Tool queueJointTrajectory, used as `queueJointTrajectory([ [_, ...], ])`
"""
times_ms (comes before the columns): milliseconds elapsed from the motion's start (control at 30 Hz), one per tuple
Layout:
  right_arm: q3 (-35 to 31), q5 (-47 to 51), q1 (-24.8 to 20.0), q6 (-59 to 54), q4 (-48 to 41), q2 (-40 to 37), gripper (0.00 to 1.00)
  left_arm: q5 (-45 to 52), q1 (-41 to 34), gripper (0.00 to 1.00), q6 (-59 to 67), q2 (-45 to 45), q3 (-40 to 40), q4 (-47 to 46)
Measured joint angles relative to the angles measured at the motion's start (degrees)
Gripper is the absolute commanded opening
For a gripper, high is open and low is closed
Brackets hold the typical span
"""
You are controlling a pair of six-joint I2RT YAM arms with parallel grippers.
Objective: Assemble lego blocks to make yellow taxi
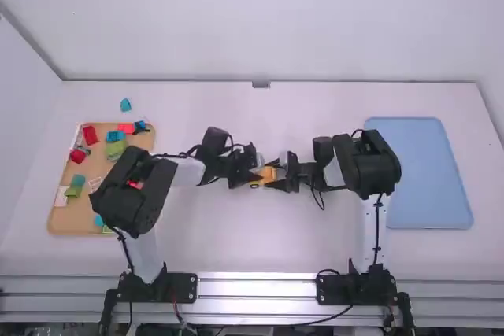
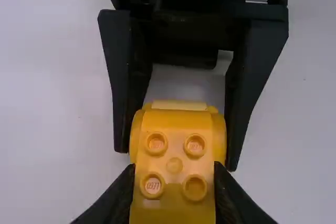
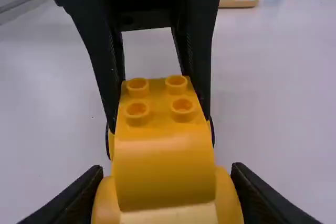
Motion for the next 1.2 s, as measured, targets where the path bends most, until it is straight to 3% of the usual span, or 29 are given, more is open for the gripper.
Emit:
queueJointTrajectory([
  [467,0.07,0.28,-0.13,0.39,0.28,0.0,0.46,-0.46,-0.09,0.25,0.11,0.13,0.57,-0.48],
  [767,0.13,1.14,0.68,1.55,0.46,0.0,0.47,-3.23,-0.28,0.39,-0.24,0.46,0.7,-1.27],
  [1000,0.48,1.38,1.84,1.68,0.63,0.0,0.47,-3.93,-0.81,0.32,0.04,0.66,0.7,-1.66],
  [1200,0.48,0.76,2.19,1.46,0.17,0.0,0.47,-4.13,-0.48,0.32,0.79,-0.37,0.66,-4.17],
])
